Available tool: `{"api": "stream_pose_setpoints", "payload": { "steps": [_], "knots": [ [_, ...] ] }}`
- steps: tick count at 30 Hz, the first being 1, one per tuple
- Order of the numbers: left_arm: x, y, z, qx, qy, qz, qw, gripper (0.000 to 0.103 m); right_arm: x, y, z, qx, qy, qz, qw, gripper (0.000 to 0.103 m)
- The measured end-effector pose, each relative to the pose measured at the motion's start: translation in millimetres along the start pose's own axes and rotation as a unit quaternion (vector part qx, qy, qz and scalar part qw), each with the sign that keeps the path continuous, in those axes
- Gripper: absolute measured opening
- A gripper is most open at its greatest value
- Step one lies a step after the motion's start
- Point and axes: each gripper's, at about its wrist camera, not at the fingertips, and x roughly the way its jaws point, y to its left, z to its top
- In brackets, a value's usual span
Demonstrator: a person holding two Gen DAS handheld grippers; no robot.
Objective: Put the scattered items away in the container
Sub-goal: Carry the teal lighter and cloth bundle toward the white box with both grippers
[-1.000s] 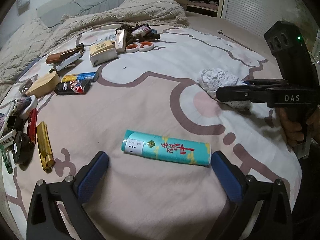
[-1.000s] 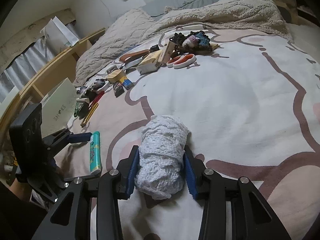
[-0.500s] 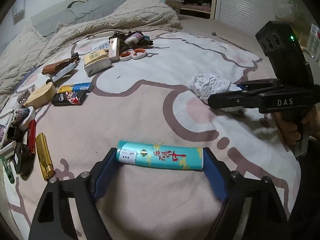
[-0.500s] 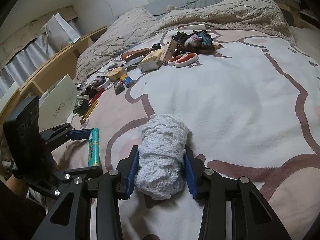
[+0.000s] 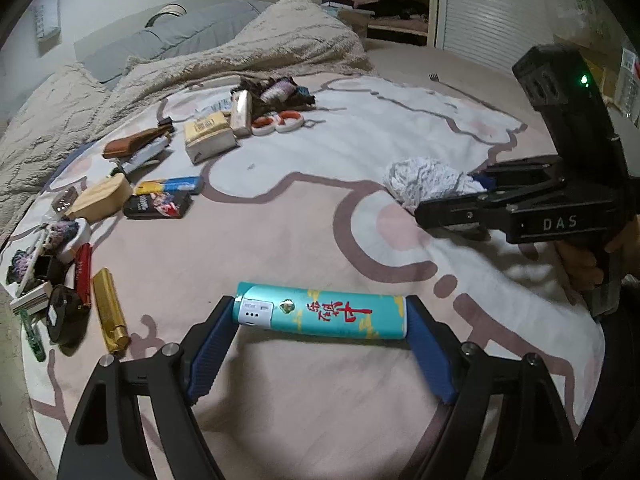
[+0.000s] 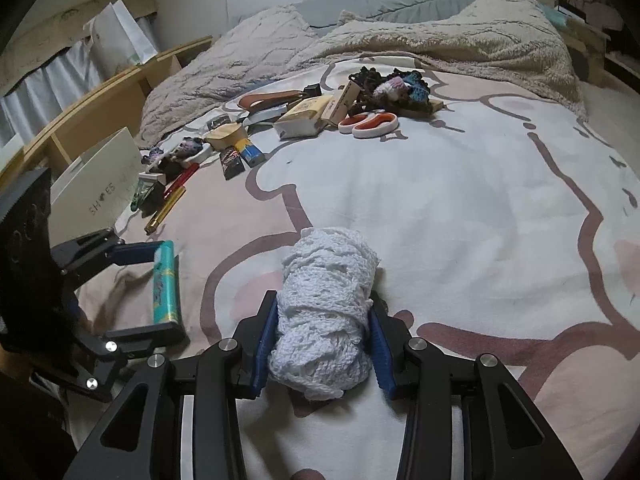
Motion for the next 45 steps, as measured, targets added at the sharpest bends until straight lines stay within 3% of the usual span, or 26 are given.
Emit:
{"api": "stream_pose_setpoints", "payload": {
  "steps": [8, 25, 45],
  "knots": [
    [-41.8, 22.2, 9.3, -0.038, -0.049, 0.020, 0.9979, 0.082, -5.8, 4.3, 14.0, 0.013, 0.007, 0.012, 1.000, 0.041],
    [-126.6, 63.4, 9.4, -0.082, -0.090, 0.100, 0.9874, 0.082, -24.8, 94.9, 68.5, -0.091, -0.042, 0.061, 0.993, 0.041],
    [-224.8, 137.4, -32.4, -0.166, -0.108, 0.219, 0.9555, 0.082, -19.9, 212.7, 110.8, -0.209, -0.058, 0.119, 0.969, 0.041]
  ]
}}
